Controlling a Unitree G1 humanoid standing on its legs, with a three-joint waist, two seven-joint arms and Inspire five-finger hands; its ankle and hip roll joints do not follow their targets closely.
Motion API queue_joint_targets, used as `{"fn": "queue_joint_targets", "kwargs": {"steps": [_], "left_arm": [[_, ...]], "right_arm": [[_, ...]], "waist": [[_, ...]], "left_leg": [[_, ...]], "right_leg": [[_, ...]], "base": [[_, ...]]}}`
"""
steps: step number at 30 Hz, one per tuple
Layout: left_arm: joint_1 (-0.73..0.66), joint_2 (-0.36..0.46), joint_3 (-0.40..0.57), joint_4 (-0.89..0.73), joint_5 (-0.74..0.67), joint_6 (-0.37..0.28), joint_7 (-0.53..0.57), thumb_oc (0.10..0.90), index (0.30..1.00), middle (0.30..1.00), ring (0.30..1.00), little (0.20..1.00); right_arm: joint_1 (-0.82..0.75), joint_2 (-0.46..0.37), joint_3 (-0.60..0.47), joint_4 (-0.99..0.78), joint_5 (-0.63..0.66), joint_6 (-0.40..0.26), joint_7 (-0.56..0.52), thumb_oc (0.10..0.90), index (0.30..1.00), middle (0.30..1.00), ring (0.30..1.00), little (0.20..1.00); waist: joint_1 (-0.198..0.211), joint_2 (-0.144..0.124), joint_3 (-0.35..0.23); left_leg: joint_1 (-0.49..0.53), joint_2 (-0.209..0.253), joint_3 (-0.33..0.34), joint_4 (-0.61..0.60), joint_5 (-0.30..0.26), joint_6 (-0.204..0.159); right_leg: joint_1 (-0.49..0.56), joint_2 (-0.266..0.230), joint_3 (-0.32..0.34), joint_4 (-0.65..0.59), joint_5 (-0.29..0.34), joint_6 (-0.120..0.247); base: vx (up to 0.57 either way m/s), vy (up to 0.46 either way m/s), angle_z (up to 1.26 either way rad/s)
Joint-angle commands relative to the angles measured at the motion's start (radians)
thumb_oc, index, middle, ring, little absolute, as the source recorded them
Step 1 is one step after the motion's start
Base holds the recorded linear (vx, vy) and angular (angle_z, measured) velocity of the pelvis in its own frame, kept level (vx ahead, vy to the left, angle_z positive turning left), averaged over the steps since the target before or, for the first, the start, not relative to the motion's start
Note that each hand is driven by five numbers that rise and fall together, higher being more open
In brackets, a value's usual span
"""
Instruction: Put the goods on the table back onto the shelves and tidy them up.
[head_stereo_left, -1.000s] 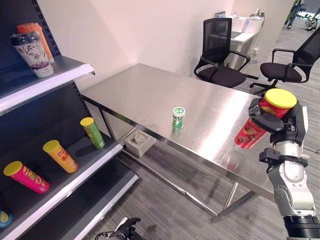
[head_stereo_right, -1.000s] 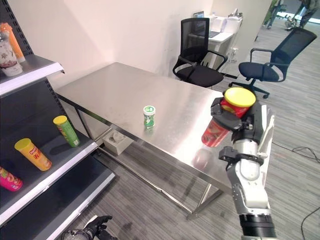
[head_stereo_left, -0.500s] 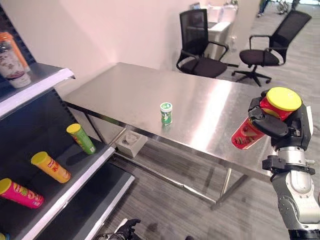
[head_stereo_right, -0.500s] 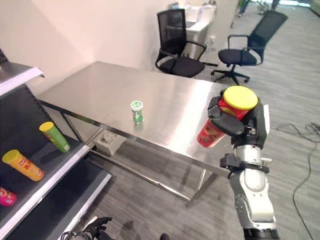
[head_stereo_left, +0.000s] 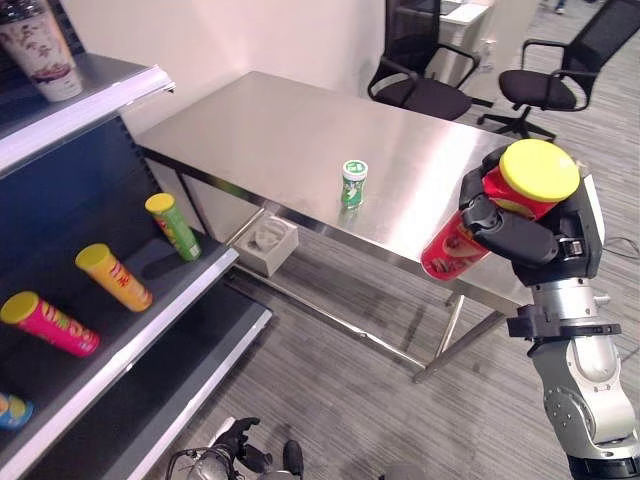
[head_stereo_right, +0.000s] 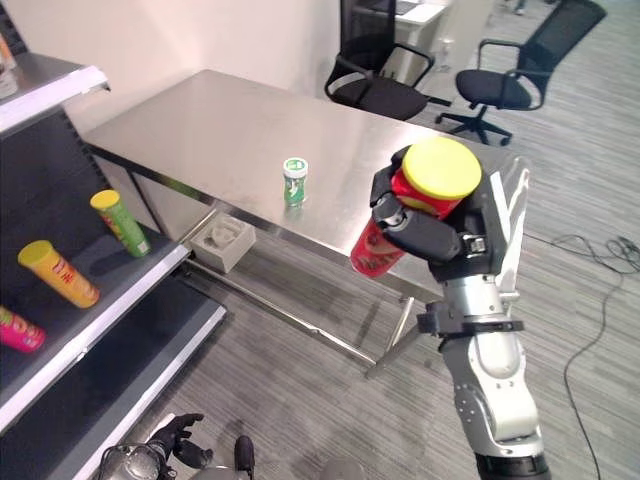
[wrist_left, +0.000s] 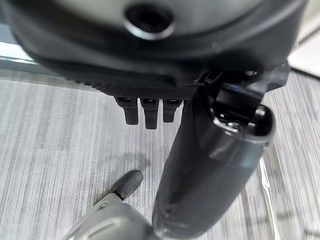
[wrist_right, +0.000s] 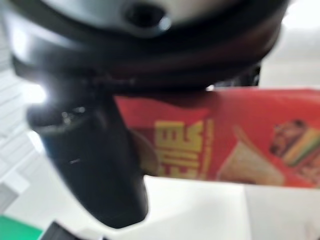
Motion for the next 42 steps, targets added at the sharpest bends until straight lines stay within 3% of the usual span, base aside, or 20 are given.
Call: {"fn": "queue_joint_targets", "kwargs": {"steps": [1, 4, 6, 8, 10, 12, 16, 21, 22, 25, 26, 29, 34, 38, 39, 42], "left_arm": [[0.049, 0.027, 0.018, 0.006, -0.046, -0.010, 0.021, 0.800, 0.900, 0.900, 0.900, 0.900], [0.071, 0.018, 0.039, 0.007, -0.058, -0.006, 0.020, 0.800, 0.900, 0.900, 0.900, 0.900], [0.072, 0.017, 0.039, 0.006, -0.058, -0.006, 0.020, 0.800, 0.900, 0.900, 0.900, 0.900], [0.093, 0.015, 0.068, -0.020, -0.064, -0.004, 0.021, 0.800, 0.900, 0.900, 0.900, 0.900], [0.084, 0.023, 0.111, -0.027, -0.098, -0.006, 0.037, 0.800, 0.900, 0.900, 0.900, 0.900], [0.084, 0.023, 0.133, -0.020, -0.109, -0.017, 0.056, 0.800, 0.900, 0.900, 0.900, 0.900], [0.107, 0.010, 0.153, -0.014, -0.097, -0.027, 0.083, 0.800, 0.900, 0.900, 0.900, 0.900], [0.115, 0.001, 0.113, -0.016, -0.032, -0.024, 0.081, 0.800, 0.900, 0.900, 0.900, 0.900], [0.112, 0.000, 0.097, -0.020, -0.013, -0.023, 0.086, 0.800, 0.900, 0.900, 0.900, 0.900], [0.121, -0.004, 0.091, -0.026, 0.000, -0.019, 0.099, 0.800, 0.900, 0.900, 0.900, 0.900], [0.138, -0.016, 0.117, -0.007, -0.027, -0.016, 0.119, 0.800, 0.900, 0.900, 0.900, 0.900], [0.146, -0.032, 0.144, 0.022, -0.061, -0.012, 0.142, 0.800, 0.900, 0.900, 0.900, 0.900], [0.142, -0.053, 0.157, 0.047, -0.084, 0.003, 0.193, 0.800, 0.900, 0.900, 0.900, 0.900], [0.134, -0.060, 0.147, 0.025, -0.088, 0.004, 0.201, 0.800, 0.900, 0.900, 0.900, 0.900], [0.141, -0.063, 0.145, 0.027, -0.083, 0.008, 0.195, 0.800, 0.900, 0.900, 0.900, 0.900], [0.106, -0.058, 0.107, 0.033, -0.049, 0.022, 0.174, 0.800, 0.900, 0.900, 0.900, 0.900]], "right_arm": [[-0.087, 0.001, -0.095, -0.122, 0.075, -0.114, 0.012, 0.400, 0.300, 0.300, 0.300, 0.300], [-0.080, -0.022, -0.065, -0.134, 0.139, -0.115, 0.050, 0.400, 0.300, 0.300, 0.300, 0.300], [-0.080, -0.023, -0.065, -0.133, 0.141, -0.115, 0.051, 0.400, 0.300, 0.300, 0.300, 0.300], [-0.002, -0.021, 0.015, -0.176, 0.142, -0.088, 0.111, 0.400, 0.300, 0.300, 0.300, 0.300], [0.007, 0.013, 0.129, -0.166, 0.079, -0.059, 0.127, 0.400, 0.300, 0.300, 0.300, 0.300], [-0.009, 0.036, 0.235, -0.157, 0.028, -0.040, 0.144, 0.400, 0.300, 0.300, 0.300, 0.300], [-0.023, 0.091, 0.382, -0.124, -0.071, -0.025, 0.145, 0.400, 0.300, 0.300, 0.300, 0.300], [-0.039, 0.111, 0.473, -0.063, -0.147, 0.003, 0.140, 0.400, 0.300, 0.300, 0.300, 0.300], [-0.040, 0.114, 0.489, -0.032, -0.200, 0.017, 0.129, 0.400, 0.300, 0.300, 0.300, 0.300], [-0.024, 0.115, 0.487, -0.018, -0.281, 0.024, 0.100, 0.400, 0.300, 0.300, 0.300, 0.300], [-0.015, 0.123, 0.479, 0.000, -0.351, 0.025, 0.069, 0.400, 0.300, 0.300, 0.300, 0.300], [-0.007, 0.132, 0.480, 0.004, -0.405, 0.021, 0.036, 0.400, 0.300, 0.300, 0.300, 0.300], [-0.008, 0.124, 0.458, 0.041, -0.523, 0.040, -0.039, 0.400, 0.300, 0.300, 0.300, 0.300], [0.016, 0.121, 0.431, 0.069, -0.558, 0.053, -0.072, 0.400, 0.300, 0.300, 0.300, 0.300], [0.036, 0.125, 0.415, 0.061, -0.567, 0.063, -0.065, 0.400, 0.300, 0.300, 0.300, 0.300], [0.088, 0.145, 0.359, 0.050, -0.604, 0.085, -0.078, 0.400, 0.300, 0.300, 0.300, 0.300]], "waist": [[0.022, -0.085, -0.142], [0.038, -0.079, -0.125], [0.037, -0.075, -0.125], [0.045, -0.056, -0.076], [0.039, -0.061, -0.049], [0.045, -0.054, -0.050], [0.056, -0.050, -0.064], [0.040, -0.029, -0.077], [0.027, -0.011, -0.083], [0.014, 0.012, -0.091], [0.011, 0.034, -0.098], [0.007, 0.050, -0.105], [-0.014, 0.073, -0.092], [-0.019, 0.089, -0.092], [-0.026, 0.091, -0.098], [-0.048, 0.061, -0.105]], "left_leg": [[-0.104, 0.029, 0.018, 0.009, -0.088, -0.060], [-0.170, 0.114, 0.000, 0.042, -0.025, -0.098], [-0.173, 0.117, -0.004, 0.043, -0.024, -0.100], [-0.209, 0.173, -0.029, 0.012, 0.045, -0.124], [-0.214, 0.186, 0.082, 0.025, 0.028, -0.118], [-0.182, 0.199, 0.142, 0.063, 0.013, -0.125], [-0.114, 0.212, 0.191, 0.159, -0.044, -0.132], [-0.008, 0.223, 0.222, 0.159, -0.083, -0.142], [0.041, 0.244, 0.238, 0.134, -0.081, -0.157], [0.091, 0.268, 0.224, 0.101, -0.084, -0.187], [0.116, 0.287, 0.214, 0.051, -0.070, -0.206], [0.118, 0.307, 0.193, 0.006, -0.034, -0.223], [0.043, 0.365, 0.218, -0.073, 0.018, -0.244], [0.003, 0.350, 0.192, -0.078, 0.007, -0.248], [0.002, 0.335, 0.186, -0.077, -0.020, -0.242], [-0.010, 0.254, 0.178, -0.074, -0.074, -0.216]], "right_leg": [[0.075, 0.047, 0.027, -0.409, 0.060, -0.094], [0.104, 0.096, 0.033, -0.519, 0.050, -0.128], [0.105, 0.100, 0.031, -0.523, 0.054, -0.130], [0.111, 0.154, 0.010, -0.557, 0.060, -0.159], [0.091, 0.139, -0.060, -0.551, 0.070, -0.166], [0.082, 0.126, -0.098, -0.566, 0.084, -0.163], [0.065, 0.094, -0.191, -0.587, 0.096, -0.162], [0.053, 0.071, -0.302, -0.596, 0.104, -0.163], [0.042, 0.053, -0.364, -0.597, 0.108, -0.159], [0.050, 0.040, -0.405, -0.596, 0.098, -0.151], [0.040, 0.022, -0.435, -0.593, 0.106, -0.143], [0.037, 0.009, -0.453, -0.597, 0.115, -0.138], [0.005, -0.088, -0.485, -0.566, 0.132, -0.095], [-0.015, -0.149, -0.489, -0.535, 0.155, -0.069], [-0.016, -0.170, -0.484, -0.520, 0.158, -0.055], [-0.017, -0.272, -0.485, -0.509, 0.252, -0.012]], "base": [[-0.45, -0.776, 0.47], [-0.30, -0.433, -0.34], [-0.14, -0.187, -0.29], [-0.44, -0.478, 0.23], [-0.38, -0.236, 0.47], [-0.22, -0.082, 0.85], [-0.13, -0.040, 0.79], [-0.07, 0.049, 1.20], [-0.05, 0.159, 1.25], [-0.03, 0.191, 1.57], [-0.04, 0.224, 1.88], [-0.04, 0.250, 1.16], [-0.07, 0.372, 0.71], [-0.02, 0.350, 0.34], [0.07, 0.504, 0.25], [0.08, 0.489, 0.36]]}}
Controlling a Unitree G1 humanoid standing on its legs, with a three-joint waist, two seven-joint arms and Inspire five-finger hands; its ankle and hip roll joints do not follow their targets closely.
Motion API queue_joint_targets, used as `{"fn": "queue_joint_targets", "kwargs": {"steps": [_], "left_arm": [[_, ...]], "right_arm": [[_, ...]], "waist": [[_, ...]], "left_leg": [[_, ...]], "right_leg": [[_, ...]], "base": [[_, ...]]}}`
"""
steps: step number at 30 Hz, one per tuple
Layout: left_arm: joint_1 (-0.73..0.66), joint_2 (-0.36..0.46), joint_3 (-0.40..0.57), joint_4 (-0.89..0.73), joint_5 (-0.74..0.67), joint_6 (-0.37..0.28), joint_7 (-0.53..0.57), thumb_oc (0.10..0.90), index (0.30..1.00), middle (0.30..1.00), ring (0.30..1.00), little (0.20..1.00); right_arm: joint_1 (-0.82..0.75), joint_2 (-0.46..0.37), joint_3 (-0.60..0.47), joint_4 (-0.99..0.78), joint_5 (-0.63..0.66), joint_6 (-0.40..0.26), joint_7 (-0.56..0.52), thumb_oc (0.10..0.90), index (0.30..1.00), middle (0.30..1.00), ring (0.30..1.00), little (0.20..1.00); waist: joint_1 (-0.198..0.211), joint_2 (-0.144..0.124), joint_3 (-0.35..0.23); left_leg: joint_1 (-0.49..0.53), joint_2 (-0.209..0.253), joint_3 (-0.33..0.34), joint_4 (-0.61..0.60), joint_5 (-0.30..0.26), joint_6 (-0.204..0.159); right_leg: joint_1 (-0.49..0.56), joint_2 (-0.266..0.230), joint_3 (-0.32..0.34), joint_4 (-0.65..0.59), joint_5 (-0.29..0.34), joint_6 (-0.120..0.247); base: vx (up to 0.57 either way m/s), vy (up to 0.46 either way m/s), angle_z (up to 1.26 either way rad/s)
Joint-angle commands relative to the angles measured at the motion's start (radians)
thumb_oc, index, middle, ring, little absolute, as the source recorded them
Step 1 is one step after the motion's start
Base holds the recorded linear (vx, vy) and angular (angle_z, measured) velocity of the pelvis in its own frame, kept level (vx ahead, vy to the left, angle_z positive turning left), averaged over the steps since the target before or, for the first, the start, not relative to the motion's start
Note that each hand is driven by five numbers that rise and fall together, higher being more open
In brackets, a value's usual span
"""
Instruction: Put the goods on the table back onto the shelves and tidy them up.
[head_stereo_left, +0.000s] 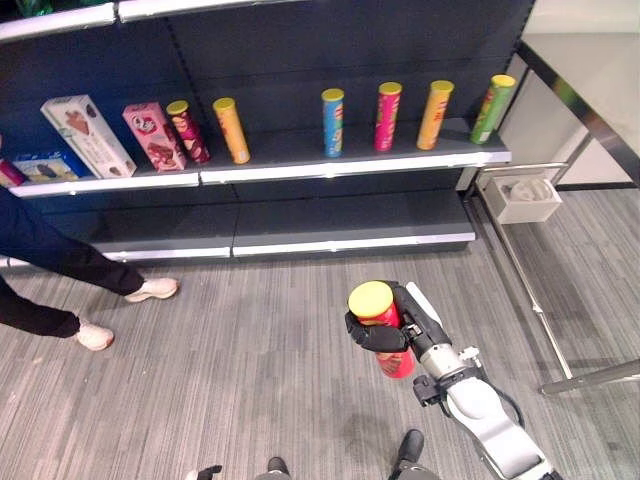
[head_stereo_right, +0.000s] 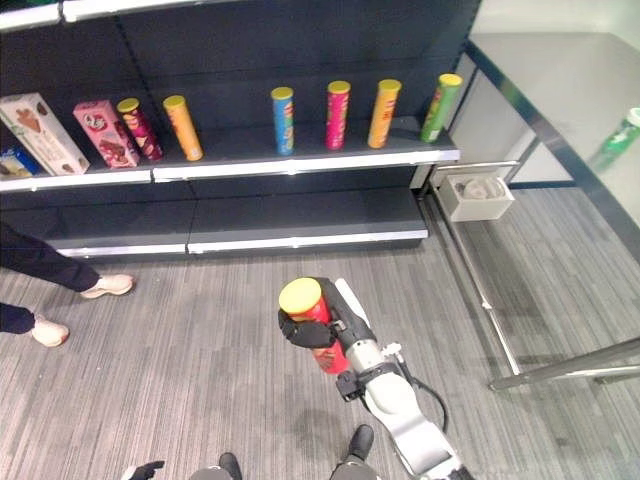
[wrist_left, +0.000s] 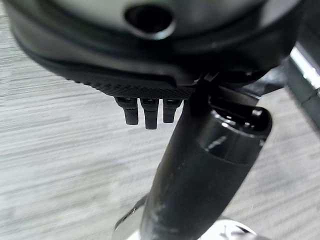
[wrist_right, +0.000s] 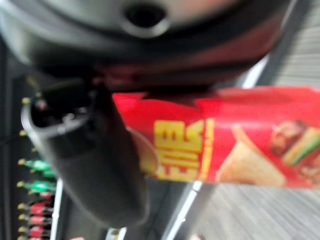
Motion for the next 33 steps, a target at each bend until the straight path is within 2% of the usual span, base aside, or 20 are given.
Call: {"fn": "queue_joint_targets", "kwargs": {"steps": [1, 2, 3, 6, 7, 8, 10, 11, 13, 16, 17, 19, 22, 25, 26, 27, 28, 30, 32, 33], "left_arm": [[-0.039, -0.025, -0.050, -0.035, 0.039, -0.016, -0.015, 0.800, 0.900, 0.900, 0.900, 0.900], [-0.050, -0.016, -0.063, -0.039, 0.054, -0.017, -0.020, 0.800, 0.900, 0.900, 0.900, 0.900], [-0.069, 0.006, -0.097, -0.041, 0.103, -0.019, -0.045, 0.800, 0.900, 0.900, 0.900, 0.900], [-0.082, 0.035, -0.108, -0.075, 0.119, -0.014, -0.025, 0.800, 0.900, 0.900, 0.900, 0.900], [-0.078, 0.036, -0.107, -0.094, 0.100, -0.015, -0.018, 0.800, 0.900, 0.900, 0.900, 0.900], [-0.077, 0.036, -0.107, -0.096, 0.099, -0.014, -0.018, 0.800, 0.900, 0.900, 0.900, 0.900], [-0.071, 0.026, -0.119, -0.120, 0.073, -0.014, -0.015, 0.800, 0.900, 0.900, 0.900, 0.900], [-0.052, 0.009, -0.146, -0.105, 0.080, -0.012, -0.012, 0.800, 0.900, 0.900, 0.900, 0.900], [-0.045, -0.005, -0.156, -0.073, 0.082, -0.005, -0.012, 0.800, 0.900, 0.900, 0.900, 0.900], [-0.052, -0.013, -0.159, -0.061, 0.073, -0.006, -0.007, 0.800, 0.900, 0.900, 0.900, 0.900], [-0.056, -0.017, -0.161, -0.059, 0.068, -0.007, -0.008, 0.800, 0.900, 0.900, 0.900, 0.900], [-0.056, -0.030, -0.164, -0.052, 0.062, -0.009, -0.014, 0.800, 0.900, 0.900, 0.900, 0.900], [-0.059, -0.031, -0.139, -0.039, 0.036, -0.008, -0.017, 0.800, 0.900, 0.900, 0.900, 0.900], [-0.039, -0.034, -0.099, -0.021, 0.024, -0.003, -0.013, 0.800, 0.900, 0.900, 0.900, 0.900], [-0.031, -0.048, -0.100, -0.039, 0.008, -0.010, -0.014, 0.800, 0.900, 0.900, 0.900, 0.900], [-0.037, -0.049, -0.108, -0.041, 0.015, -0.011, -0.007, 0.800, 0.900, 0.900, 0.900, 0.900], [-0.038, -0.049, -0.108, -0.041, 0.015, -0.011, -0.007, 0.800, 0.900, 0.900, 0.900, 0.900], [-0.038, -0.051, -0.104, -0.066, -0.017, -0.011, 0.000, 0.800, 0.900, 0.900, 0.900, 0.900], [-0.037, -0.052, -0.094, -0.063, -0.033, -0.011, 0.001, 0.800, 0.900, 0.900, 0.900, 0.900], [-0.040, -0.057, -0.074, -0.050, -0.058, -0.006, 0.012, 0.800, 0.900, 0.900, 0.900, 0.900]], "right_arm": [[-0.065, -0.035, -0.100, -0.189, -0.075, -0.064, -0.064, 0.400, 0.300, 0.300, 0.300, 0.300], [-0.056, -0.024, -0.106, -0.190, -0.086, -0.067, -0.069, 0.400, 0.300, 0.300, 0.300, 0.300], [-0.060, 0.004, -0.112, -0.183, -0.103, -0.064, -0.069, 0.400, 0.300, 0.300, 0.300, 0.300], [-0.078, 0.026, -0.101, -0.171, -0.159, -0.068, -0.107, 0.400, 0.300, 0.300, 0.300, 0.300], [-0.079, 0.032, -0.100, -0.167, -0.183, -0.072, -0.133, 0.400, 0.300, 0.300, 0.300, 0.300], [-0.079, 0.032, -0.098, -0.166, -0.185, -0.072, -0.135, 0.400, 0.300, 0.300, 0.300, 0.300], [-0.089, 0.046, -0.082, -0.140, -0.198, -0.073, -0.179, 0.400, 0.300, 0.300, 0.300, 0.300], [-0.139, 0.052, -0.067, -0.119, -0.220, -0.096, -0.242, 0.400, 0.300, 0.300, 0.300, 0.300], [-0.226, 0.065, -0.037, -0.054, -0.250, -0.090, -0.308, 0.400, 0.300, 0.300, 0.300, 0.300], [-0.304, 0.064, -0.021, 0.003, -0.274, -0.091, -0.354, 0.400, 0.300, 0.300, 0.300, 0.300], [-0.331, 0.061, -0.022, 0.021, -0.279, -0.084, -0.370, 0.400, 0.300, 0.300, 0.300, 0.300], [-0.375, 0.054, -0.036, 0.046, -0.286, -0.075, -0.398, 0.400, 0.300, 0.300, 0.300, 0.300], [-0.357, 0.049, -0.062, 0.042, -0.278, -0.073, -0.412, 0.400, 0.300, 0.300, 0.300, 0.300], [-0.305, 0.045, -0.055, 0.026, -0.261, -0.091, -0.382, 0.400, 0.300, 0.300, 0.300, 0.300], [-0.278, 0.027, -0.045, 0.009, -0.235, -0.111, -0.350, 0.400, 0.300, 0.300, 0.300, 0.300], [-0.277, 0.021, -0.045, 0.007, -0.232, -0.114, -0.347, 0.400, 0.300, 0.300, 0.300, 0.300], [-0.277, 0.022, -0.045, 0.007, -0.232, -0.114, -0.347, 0.400, 0.300, 0.300, 0.300, 0.300], [-0.277, 0.010, -0.044, 0.019, -0.224, -0.121, -0.359, 0.400, 0.300, 0.300, 0.300, 0.300], [-0.276, 0.010, -0.044, 0.026, -0.223, -0.120, -0.363, 0.400, 0.300, 0.300, 0.300, 0.300], [-0.268, 0.010, -0.042, 0.030, -0.228, -0.117, -0.370, 0.400, 0.300, 0.300, 0.300, 0.300]], "waist": [[-0.063, 0.050, -0.065], [-0.069, 0.042, -0.065], [-0.076, 0.020, -0.056], [-0.087, 0.006, -0.024], [-0.095, 0.006, -0.011], [-0.092, 0.007, -0.010], [-0.098, 0.018, -0.001], [-0.094, 0.034, 0.005], [-0.074, 0.042, 0.010], [-0.066, 0.045, 0.021], [-0.063, 0.037, 0.028], [-0.059, 0.031, 0.035], [-0.062, 0.028, 0.036], [-0.068, 0.029, 0.006], [-0.071, 0.031, 0.001], [-0.070, 0.028, 0.002], [-0.071, 0.025, 0.001], [-0.058, 0.014, 0.008], [-0.056, 0.008, 0.006], [-0.050, -0.005, 0.007]], "left_leg": [[0.019, 0.102, -0.072, -0.350, 0.208, -0.064], [0.024, 0.073, -0.070, -0.349, 0.188, -0.045], [0.045, 0.001, -0.056, -0.348, 0.147, -0.002], [0.081, -0.056, -0.041, -0.358, 0.116, 0.040], [0.093, -0.064, -0.042, -0.361, 0.111, 0.051], [0.094, -0.062, -0.039, -0.361, 0.110, 0.051], [0.111, -0.073, -0.041, -0.365, 0.102, 0.068], [0.119, -0.086, -0.043, -0.365, 0.094, 0.078], [0.136, -0.103, -0.060, -0.365, 0.078, 0.082], [0.144, -0.111, -0.080, -0.365, 0.066, 0.082], [0.141, -0.123, -0.084, -0.365, 0.082, 0.085], [0.165, -0.145, -0.136, -0.365, 0.064, 0.086], [0.192, -0.161, -0.199, -0.365, 0.048, 0.085], [0.240, -0.152, -0.206, -0.362, 0.024, 0.082], [0.196, -0.125, -0.187, -0.198, -0.013, 0.051], [0.162, -0.114, -0.179, -0.122, -0.001, 0.032], [0.155, -0.117, -0.181, -0.119, 0.003, 0.033], [0.072, -0.089, -0.174, 0.075, 0.054, 0.001], [0.052, -0.079, -0.169, 0.108, 0.071, -0.001], [0.018, -0.053, -0.148, 0.120, 0.076, 0.007]], "right_leg": [[0.136, -0.095, 0.001, 0.021, -0.063, 0.252], [0.137, -0.114, 0.008, 0.021, -0.045, 0.254], [0.119, -0.167, 0.029, 0.045, 0.002, 0.262], [0.074, -0.182, 0.074, 0.129, 0.050, 0.254], [0.052, -0.152, 0.111, 0.160, 0.033, 0.239], [0.047, -0.151, 0.116, 0.167, 0.029, 0.238], [0.013, -0.056, 0.162, 0.201, -0.047, 0.209], [-0.012, 0.043, 0.160, 0.216, -0.137, 0.173], [-0.027, 0.120, 0.144, 0.186, -0.169, 0.160], [-0.059, 0.165, 0.157, 0.157, -0.162, 0.163], [-0.078, 0.181, 0.161, 0.124, -0.130, 0.155], [-0.107, 0.219, 0.216, 0.061, -0.096, 0.170], [-0.111, 0.234, 0.258, 0.039, -0.085, 0.172], [-0.073, 0.251, 0.254, 0.046, -0.108, 0.150], [-0.012, 0.256, 0.227, 0.010, -0.124, 0.131], [0.014, 0.255, 0.218, -0.011, -0.127, 0.123], [0.011, 0.252, 0.217, -0.014, -0.122, 0.122], [0.075, 0.259, 0.198, -0.054, -0.143, 0.091], [0.088, 0.259, 0.197, -0.059, -0.155, 0.085], [0.113, 0.249, 0.197, -0.059, -0.173, 0.079]], "base": [[0.10, 0.474, 0.42], [0.15, 0.634, 0.23], [0.13, 0.614, -0.07], [0.09, 0.481, -0.44], [0.04, 0.242, -0.43], [0.05, 0.250, -0.36], [0.09, 0.287, -0.20], [0.11, 0.283, -0.07], [0.13, 0.195, -0.07], [0.06, 0.027, 0.23], [0.09, -0.028, 0.31], [0.24, -0.079, 0.68], [0.23, -0.121, 1.33], [0.33, -0.217, 0.90], [0.47, -0.346, -0.15], [0.22, -0.222, -0.10], [0.07, -0.099, 0.01], [0.15, -0.140, -0.06], [0.14, -0.074, 0.00], [0.16, -0.011, 0.03]]}}
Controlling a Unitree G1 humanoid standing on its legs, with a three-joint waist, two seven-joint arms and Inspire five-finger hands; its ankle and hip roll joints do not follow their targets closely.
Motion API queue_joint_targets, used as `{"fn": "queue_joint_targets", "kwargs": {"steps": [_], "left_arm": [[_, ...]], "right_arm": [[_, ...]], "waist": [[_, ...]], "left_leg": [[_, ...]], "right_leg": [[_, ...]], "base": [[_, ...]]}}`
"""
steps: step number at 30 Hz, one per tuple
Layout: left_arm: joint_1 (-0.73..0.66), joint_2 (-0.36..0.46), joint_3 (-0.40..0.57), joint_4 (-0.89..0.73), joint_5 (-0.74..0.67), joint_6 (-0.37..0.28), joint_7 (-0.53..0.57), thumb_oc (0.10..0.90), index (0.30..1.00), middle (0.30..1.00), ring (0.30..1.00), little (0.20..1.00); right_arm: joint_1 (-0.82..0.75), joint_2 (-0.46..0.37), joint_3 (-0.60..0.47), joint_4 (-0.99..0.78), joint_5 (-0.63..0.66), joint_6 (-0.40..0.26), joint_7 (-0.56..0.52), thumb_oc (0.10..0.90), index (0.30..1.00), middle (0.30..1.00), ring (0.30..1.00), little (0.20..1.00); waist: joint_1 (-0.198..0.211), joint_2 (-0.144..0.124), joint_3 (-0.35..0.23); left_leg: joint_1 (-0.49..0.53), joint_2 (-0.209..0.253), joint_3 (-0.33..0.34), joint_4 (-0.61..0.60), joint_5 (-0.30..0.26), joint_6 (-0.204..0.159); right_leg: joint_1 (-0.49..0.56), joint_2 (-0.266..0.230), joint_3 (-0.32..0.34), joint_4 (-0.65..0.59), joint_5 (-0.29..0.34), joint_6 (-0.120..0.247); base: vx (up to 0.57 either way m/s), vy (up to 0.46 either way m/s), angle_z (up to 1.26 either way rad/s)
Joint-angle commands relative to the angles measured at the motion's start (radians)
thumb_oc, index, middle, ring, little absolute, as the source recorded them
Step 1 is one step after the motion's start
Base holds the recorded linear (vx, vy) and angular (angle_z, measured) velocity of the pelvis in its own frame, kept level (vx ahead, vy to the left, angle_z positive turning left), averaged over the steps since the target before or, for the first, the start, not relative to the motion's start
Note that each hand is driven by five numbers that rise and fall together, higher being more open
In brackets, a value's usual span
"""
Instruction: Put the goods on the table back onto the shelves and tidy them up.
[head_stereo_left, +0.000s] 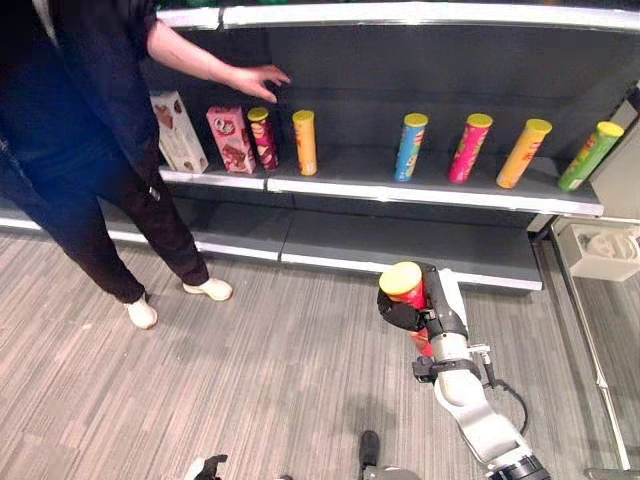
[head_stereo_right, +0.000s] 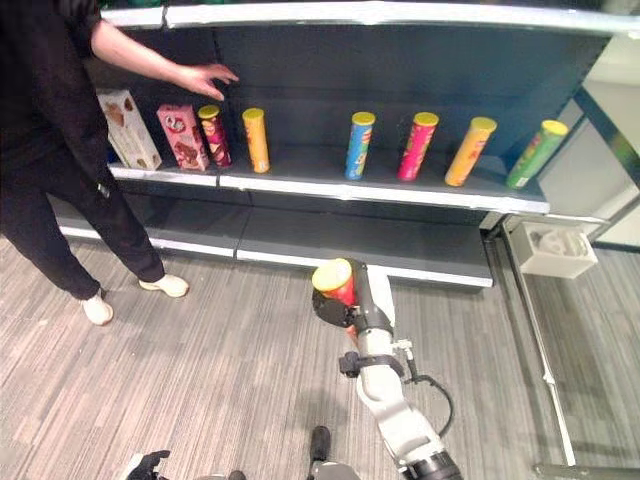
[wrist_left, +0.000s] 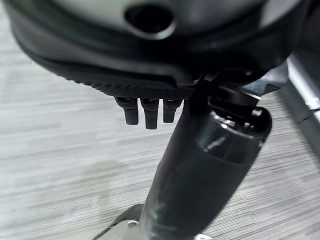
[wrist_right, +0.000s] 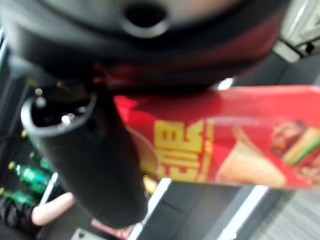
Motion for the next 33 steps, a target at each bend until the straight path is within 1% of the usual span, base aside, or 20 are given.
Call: {"fn": "queue_joint_targets", "kwargs": {"steps": [1, 2, 3, 5, 6, 7, 8, 10, 11, 12, 14, 15, 16, 18, 20, 21, 22, 23, 32, 33], "left_arm": [[-0.005, -0.048, -0.025, 0.003, -0.059, -0.021, 0.009, 0.800, 0.900, 0.900, 0.900, 0.900], [-0.001, -0.054, -0.023, 0.015, -0.057, -0.019, 0.014, 0.800, 0.900, 0.900, 0.900, 0.900], [0.001, -0.057, -0.024, 0.016, -0.060, -0.020, 0.013, 0.800, 0.900, 0.900, 0.900, 0.900], [0.010, -0.057, -0.021, 0.020, -0.063, -0.022, 0.012, 0.800, 0.900, 0.900, 0.900, 0.900], [0.010, -0.057, -0.022, 0.020, -0.063, -0.022, 0.012, 0.800, 0.900, 0.900, 0.900, 0.900], [0.007, -0.056, -0.015, 0.025, -0.074, -0.021, 0.006, 0.800, 0.900, 0.900, 0.900, 0.900], [0.007, -0.056, -0.016, 0.025, -0.074, -0.021, 0.006, 0.800, 0.900, 0.900, 0.900, 0.900], [0.003, -0.058, 0.001, 0.039, -0.095, -0.024, 0.006, 0.800, 0.900, 0.900, 0.900, 0.900], [-0.006, -0.059, 0.019, 0.065, -0.112, -0.023, 0.009, 0.800, 0.900, 0.900, 0.900, 0.900], [-0.006, -0.059, 0.019, 0.066, -0.112, -0.024, 0.009, 0.800, 0.900, 0.900, 0.900, 0.900], [0.001, -0.058, 0.038, 0.086, -0.099, -0.024, -0.003, 0.800, 0.900, 0.900, 0.900, 0.900], [-0.004, -0.054, 0.041, 0.089, -0.094, -0.020, -0.007, 0.800, 0.900, 0.900, 0.900, 0.900], [-0.003, -0.053, 0.041, 0.089, -0.094, -0.020, -0.007, 0.800, 0.900, 0.900, 0.900, 0.900], [-0.018, -0.038, 0.026, 0.084, -0.055, -0.018, -0.023, 0.800, 0.900, 0.900, 0.900, 0.900], [-0.038, -0.019, -0.004, 0.069, -0.014, -0.028, -0.021, 0.800, 0.900, 0.900, 0.900, 0.900], [-0.048, -0.009, -0.028, 0.061, -0.001, -0.029, -0.032, 0.800, 0.900, 0.900, 0.900, 0.900], [-0.047, -0.008, -0.037, 0.064, 0.003, -0.027, -0.039, 0.800, 0.900, 0.900, 0.900, 0.900], [0.134, -0.121, 0.204, 0.079, -0.391, -0.026, -0.228, 0.800, 0.900, 0.900, 0.900, 0.900], [0.136, -0.125, 0.209, 0.081, -0.398, -0.017, -0.233, 0.800, 0.900, 0.900, 0.900, 0.900], [0.129, -0.124, 0.214, 0.077, -0.423, -0.017, -0.226, 0.800, 0.900, 0.900, 0.900, 0.900]], "right_arm": [[-0.089, 0.012, -0.026, -0.131, -0.014, -0.136, -0.043, 0.400, 0.300, 0.300, 0.300, 0.300], [-0.073, 0.011, -0.026, -0.127, -0.009, -0.136, -0.038, 0.400, 0.300, 0.300, 0.300, 0.300], [-0.070, 0.017, -0.025, -0.118, 0.015, -0.136, -0.029, 0.400, 0.300, 0.300, 0.300, 0.300], [-0.059, 0.020, -0.026, -0.117, 0.106, -0.149, 0.032, 0.400, 0.300, 0.300, 0.300, 0.300], [-0.059, 0.020, -0.027, -0.117, 0.107, -0.148, 0.033, 0.400, 0.300, 0.300, 0.300, 0.300], [-0.054, 0.009, -0.031, -0.090, 0.170, -0.138, 0.064, 0.400, 0.300, 0.300, 0.300, 0.300], [-0.055, 0.009, -0.031, -0.090, 0.171, -0.138, 0.064, 0.400, 0.300, 0.300, 0.300, 0.300], [-0.052, -0.011, -0.041, -0.080, 0.186, -0.140, 0.079, 0.400, 0.300, 0.300, 0.300, 0.300], [-0.040, -0.014, -0.043, -0.084, 0.222, -0.155, 0.103, 0.400, 0.300, 0.300, 0.300, 0.300], [-0.039, -0.014, -0.043, -0.085, 0.222, -0.154, 0.104, 0.400, 0.300, 0.300, 0.300, 0.300], [0.013, -0.038, -0.057, -0.126, 0.220, -0.173, 0.152, 0.400, 0.300, 0.300, 0.300, 0.300], [0.029, -0.033, -0.064, -0.130, 0.233, -0.171, 0.165, 0.400, 0.300, 0.300, 0.300, 0.300], [0.030, -0.033, -0.065, -0.131, 0.233, -0.171, 0.166, 0.400, 0.300, 0.300, 0.300, 0.300], [0.060, -0.019, -0.083, -0.143, 0.220, -0.165, 0.173, 0.400, 0.300, 0.300, 0.300, 0.300], [0.067, 0.001, -0.088, -0.147, 0.212, -0.166, 0.172, 0.400, 0.300, 0.300, 0.300, 0.300], [0.072, 0.018, -0.096, -0.159, 0.194, -0.164, 0.165, 0.400, 0.300, 0.300, 0.300, 0.300], [0.077, 0.029, -0.101, -0.160, 0.188, -0.164, 0.160, 0.400, 0.300, 0.300, 0.300, 0.300], [0.347, 0.052, -0.357, -0.018, 0.445, -0.196, 0.298, 0.400, 0.300, 0.300, 0.300, 0.300], [0.359, 0.075, -0.357, -0.014, 0.469, -0.193, 0.289, 0.400, 0.300, 0.300, 0.300, 0.300], [0.347, 0.077, -0.345, -0.012, 0.472, -0.190, 0.282, 0.400, 0.300, 0.300, 0.300, 0.300]], "waist": [[-0.003, -0.027, -0.026], [0.002, -0.033, -0.036], [0.004, -0.029, -0.039], [0.015, -0.018, -0.045], [0.013, -0.019, -0.049], [0.029, -0.011, -0.053], [0.029, -0.011, -0.053], [0.046, -0.007, -0.050], [0.053, -0.003, -0.057], [0.055, -0.003, -0.057], [0.060, 0.013, -0.087], [0.056, 0.013, -0.095], [0.057, 0.011, -0.095], [0.040, 0.010, -0.109], [0.020, 0.008, -0.115], [0.004, 0.012, -0.111], [-0.011, 0.014, -0.103], [-0.075, -0.019, -0.077], [-0.074, -0.022, -0.095], [-0.072, -0.028, -0.079]], "left_leg": [[0.010, 0.005, 0.058, -0.054, -0.062, 0.053], [-0.003, 0.012, 0.055, -0.140, -0.077, 0.067], [-0.011, 0.016, 0.041, -0.184, -0.058, 0.063], [-0.047, 0.032, -0.010, -0.308, 0.040, 0.043], [-0.049, 0.030, -0.011, -0.317, 0.049, 0.044], [-0.095, 0.061, -0.049, -0.398, 0.125, 0.027], [-0.090, 0.060, -0.049, -0.406, 0.129, 0.026], [-0.124, 0.082, -0.080, -0.488, 0.161, 0.013], [-0.147, 0.096, -0.101, -0.514, 0.178, -0.004], [-0.146, 0.096, -0.099, -0.514, 0.177, -0.005], [-0.130, 0.110, -0.077, -0.508, 0.190, -0.015], [-0.122, 0.099, -0.074, -0.496, 0.193, -0.010], [-0.122, 0.098, -0.072, -0.496, 0.192, -0.010], [-0.112, 0.073, -0.048, -0.470, 0.173, 0.009], [-0.080, 0.042, -0.009, -0.479, 0.148, 0.036], [-0.051, 0.015, 0.026, -0.491, 0.129, 0.063], [-0.027, -0.003, 0.042, -0.500, 0.118, 0.077], [0.114, -0.063, 0.110, -0.455, -0.047, 0.108], [0.139, -0.045, 0.095, -0.459, -0.036, 0.096], [0.111, -0.031, 0.089, -0.371, -0.056, 0.089]], "right_leg": [[0.021, -0.060, -0.013, 0.068, -0.116, 0.065], [0.033, -0.070, -0.009, 0.069, -0.130, 0.071], [0.037, -0.071, -0.003, 0.070, -0.135, 0.073], [0.060, -0.063, 0.012, 0.068, -0.159, 0.072], [0.056, -0.064, 0.010, 0.067, -0.156, 0.072], [0.086, -0.058, 0.024, 0.067, -0.180, 0.073], [0.087, -0.058, 0.024, 0.068, -0.182, 0.072], [0.121, -0.062, 0.042, 0.068, -0.211, 0.077], [0.146, -0.069, 0.064, 0.070, -0.228, 0.085], [0.147, -0.069, 0.066, 0.070, -0.229, 0.085], [0.189, -0.085, 0.088, 0.085, -0.255, 0.104], [0.191, -0.099, 0.097, 0.096, -0.252, 0.107], [0.191, -0.101, 0.098, 0.097, -0.253, 0.108], [0.174, -0.143, 0.109, 0.143, -0.240, 0.126], [0.127, -0.166, 0.133, 0.205, -0.226, 0.140], [0.077, -0.182, 0.156, 0.279, -0.204, 0.149], [0.051, -0.191, 0.167, 0.326, -0.188, 0.152], [0.006, -0.036, 0.078, 0.094, -0.135, 0.111], [0.030, -0.026, 0.062, 0.102, -0.154, 0.097], [0.031, -0.021, 0.061, 0.121, -0.173, 0.084]], "base": [[0.29, 0.041, -0.09], [0.27, 0.096, -0.12], [0.27, 0.138, -0.09], [0.19, 0.115, -0.05], [0.27, 0.145, -0.04], [0.18, 0.094, -0.06], [0.29, 0.148, -0.13], [0.33, 0.181, -0.25], [0.34, 0.194, -0.22], [0.45, 0.301, -0.31], [0.42, 0.348, -0.57], [0.24, 0.233, -0.58], [0.22, 0.268, -0.45], [0.21, 0.289, -0.43], [0.17, 0.346, -0.39], [0.16, 0.413, -0.48], [0.11, 0.316, -0.43], [0.03, 0.108, -0.14], [0.00, -0.055, 0.06], [-0.05, -0.092, 0.01]]}}
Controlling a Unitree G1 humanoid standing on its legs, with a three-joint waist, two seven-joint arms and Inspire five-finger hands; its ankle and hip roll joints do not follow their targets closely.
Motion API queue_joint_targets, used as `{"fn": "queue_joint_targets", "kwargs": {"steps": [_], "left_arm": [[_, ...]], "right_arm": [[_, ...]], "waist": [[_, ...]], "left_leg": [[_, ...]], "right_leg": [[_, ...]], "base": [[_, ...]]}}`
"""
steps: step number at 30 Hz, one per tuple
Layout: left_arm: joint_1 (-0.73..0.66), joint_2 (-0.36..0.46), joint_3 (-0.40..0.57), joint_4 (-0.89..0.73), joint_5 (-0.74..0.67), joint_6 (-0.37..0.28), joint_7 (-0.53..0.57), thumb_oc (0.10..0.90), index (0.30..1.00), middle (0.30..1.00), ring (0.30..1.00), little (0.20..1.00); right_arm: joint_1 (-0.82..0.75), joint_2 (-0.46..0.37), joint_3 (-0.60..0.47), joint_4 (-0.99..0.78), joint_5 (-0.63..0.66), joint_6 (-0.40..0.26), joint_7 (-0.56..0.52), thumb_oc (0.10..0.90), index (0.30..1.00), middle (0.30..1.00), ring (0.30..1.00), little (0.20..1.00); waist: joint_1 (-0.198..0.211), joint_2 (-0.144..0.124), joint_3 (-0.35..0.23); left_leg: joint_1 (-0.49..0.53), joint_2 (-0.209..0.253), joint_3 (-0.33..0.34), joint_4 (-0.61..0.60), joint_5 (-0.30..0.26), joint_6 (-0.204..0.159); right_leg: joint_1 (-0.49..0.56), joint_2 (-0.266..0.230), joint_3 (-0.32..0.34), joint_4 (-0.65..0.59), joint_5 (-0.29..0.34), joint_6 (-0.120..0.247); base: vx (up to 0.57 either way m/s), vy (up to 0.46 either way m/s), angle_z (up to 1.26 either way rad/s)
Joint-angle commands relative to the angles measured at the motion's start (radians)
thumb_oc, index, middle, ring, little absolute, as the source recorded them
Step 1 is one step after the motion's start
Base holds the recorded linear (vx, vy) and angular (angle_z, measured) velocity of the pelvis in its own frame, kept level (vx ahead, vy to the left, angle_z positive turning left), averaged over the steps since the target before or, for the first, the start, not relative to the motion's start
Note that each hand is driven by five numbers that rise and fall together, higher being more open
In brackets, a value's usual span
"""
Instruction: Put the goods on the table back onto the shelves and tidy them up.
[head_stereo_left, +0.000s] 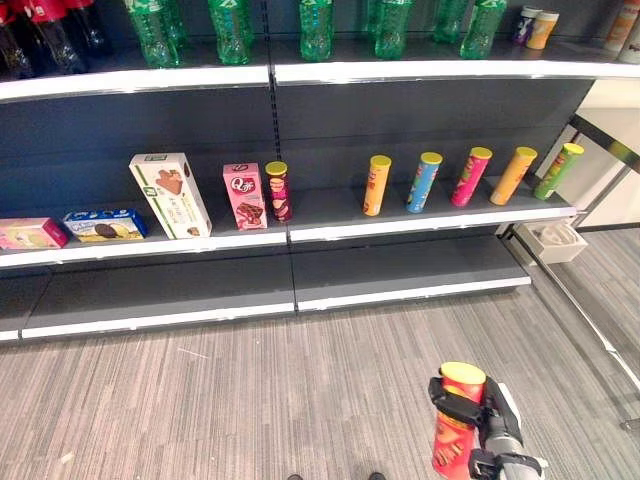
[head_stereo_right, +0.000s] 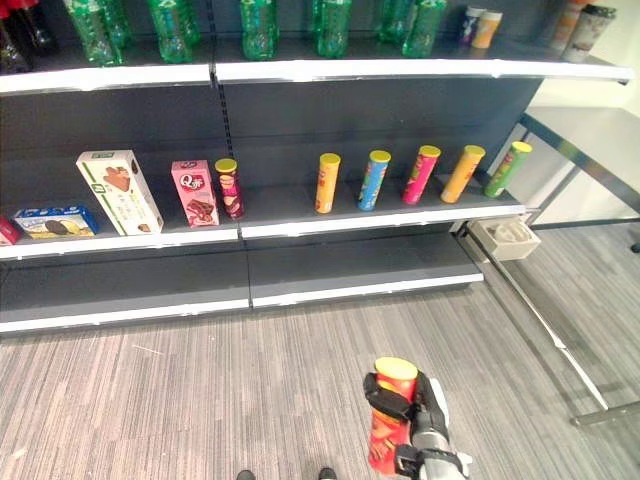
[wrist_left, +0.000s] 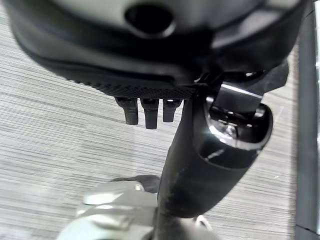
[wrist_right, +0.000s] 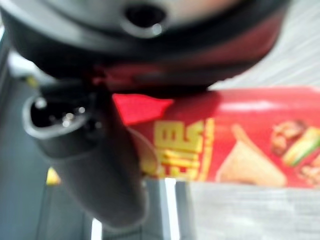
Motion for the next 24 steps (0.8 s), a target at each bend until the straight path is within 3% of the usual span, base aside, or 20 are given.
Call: {"fn": "queue_joint_targets", "kwargs": {"steps": [1, 2, 5, 8, 9, 11, 13, 15, 16, 18, 24], "left_arm": [[-0.055, -0.055, -0.020, 0.016, -0.030, -0.002, -0.016, 0.800, 0.900, 0.900, 0.900, 0.900], [-0.065, -0.055, -0.018, 0.003, -0.065, -0.002, -0.004, 0.800, 0.900, 0.900, 0.900, 0.900], [-0.076, -0.050, -0.016, -0.056, -0.119, -0.014, 0.016, 0.800, 0.900, 0.900, 0.900, 0.900], [-0.081, -0.051, -0.036, -0.090, -0.126, -0.016, 0.044, 0.800, 0.900, 0.900, 0.900, 0.900], [-0.082, -0.054, -0.045, -0.079, -0.113, -0.011, 0.048, 0.800, 0.900, 0.900, 0.900, 0.900], [-0.097, -0.068, -0.061, -0.042, -0.124, -0.010, 0.081, 0.800, 0.900, 0.900, 0.900, 0.900], [-0.106, -0.079, -0.054, -0.032, -0.146, -0.018, 0.107, 0.800, 0.900, 0.900, 0.900, 0.900], [-0.101, -0.086, -0.041, -0.025, -0.161, -0.022, 0.110, 0.800, 0.900, 0.900, 0.900, 0.900], [-0.101, -0.091, -0.041, -0.017, -0.166, -0.021, 0.120, 0.800, 0.900, 0.900, 0.900, 0.900], [-0.109, -0.085, -0.036, -0.021, -0.168, -0.027, 0.128, 0.800, 0.900, 0.900, 0.900, 0.900], [-0.135, -0.048, -0.094, -0.022, -0.017, -0.021, 0.125, 0.800, 0.900, 0.900, 0.900, 0.900]], "right_arm": [[-0.095, -0.029, -0.033, -0.161, 0.039, -0.108, -0.008, 0.400, 0.300, 0.300, 0.300, 0.300], [-0.096, -0.036, -0.030, -0.177, 0.027, -0.104, -0.022, 0.400, 0.300, 0.300, 0.300, 0.300], [-0.098, -0.046, -0.025, -0.204, 0.008, -0.098, -0.042, 0.400, 0.300, 0.300, 0.300, 0.300], [-0.114, -0.042, -0.025, -0.219, -0.037, -0.078, -0.111, 0.400, 0.300, 0.300, 0.300, 0.300], [-0.117, -0.039, -0.025, -0.231, -0.048, -0.074, -0.123, 0.400, 0.300, 0.300, 0.300, 0.300], [-0.114, -0.042, -0.016, -0.272, -0.100, -0.058, -0.167, 0.400, 0.300, 0.300, 0.300, 0.300], [-0.112, -0.046, -0.006, -0.291, -0.134, -0.051, -0.190, 0.400, 0.300, 0.300, 0.300, 0.300], [-0.103, -0.047, 0.000, -0.311, -0.153, -0.046, -0.185, 0.400, 0.300, 0.300, 0.300, 0.300], [-0.092, -0.049, 0.002, -0.333, -0.183, -0.049, -0.192, 0.400, 0.300, 0.300, 0.300, 0.300], [-0.086, -0.050, 0.018, -0.363, -0.252, -0.036, -0.192, 0.400, 0.300, 0.300, 0.300, 0.300], [-0.099, -0.060, 0.045, -0.403, -0.356, -0.047, -0.190, 0.400, 0.300, 0.300, 0.300, 0.300]], "waist": [[0.006, 0.007, 0.033], [0.014, -0.011, 0.063], [0.039, -0.025, 0.103], [0.043, -0.026, 0.103], [0.044, -0.020, 0.099], [0.054, 0.005, 0.096], [0.066, 0.017, 0.094], [0.069, 0.032, 0.077], [0.069, 0.045, 0.068], [0.072, 0.053, 0.042], [0.058, 0.040, 0.027]], "left_leg": [[0.039, 0.119, -0.009, 0.099, -0.108, -0.050], [-0.038, 0.136, -0.018, 0.242, -0.110, -0.064], [-0.155, 0.155, -0.066, 0.463, -0.057, -0.081], [-0.188, 0.189, -0.069, 0.364, -0.066, -0.066], [-0.182, 0.203, -0.074, 0.289, -0.030, -0.072], [-0.213, 0.253, -0.094, 0.031, 0.096, -0.106], [-0.241, 0.279, -0.098, -0.034, 0.126, -0.121], [-0.224, 0.289, -0.095, -0.058, 0.115, -0.128], [-0.224, 0.297, -0.088, -0.042, 0.145, -0.138], [-0.223, 0.276, -0.077, 0.014, 0.154, -0.133], [-0.209, 0.210, -0.024, 0.068, 0.091, -0.090]], "right_leg": [[0.019, 0.069, -0.037, 0.019, -0.071, -0.032], [0.030, 0.067, -0.038, 0.020, -0.073, -0.050], [0.053, 0.077, -0.048, 0.020, -0.082, -0.083], [0.070, 0.057, -0.056, 0.009, -0.088, -0.063], [0.073, 0.054, -0.053, 0.004, -0.090, -0.057], [0.097, 0.045, -0.049, -0.006, -0.120, -0.041], [0.125, 0.038, -0.042, -0.014, -0.139, -0.031], [0.133, 0.039, -0.034, -0.011, -0.148, -0.021], [0.158, 0.036, -0.031, -0.015, -0.156, -0.014], [0.178, -0.013, -0.008, 0.000, -0.161, 0.001], [0.135, -0.088, 0.024, 0.100, -0.147, 0.031]], "base": [[-0.13, -0.183, 0.12], [-0.11, -0.135, 0.09], [-0.05, -0.125, 0.26], [0.10, 0.054, 0.10], [0.21, 0.175, -0.04], [0.29, 0.251, 0.13], [0.22, 0.182, 0.29], [0.23, 0.157, -0.02], [0.50, 0.359, -0.26], [0.41, 0.340, -0.26], [0.25, 0.287, -0.47]]}}
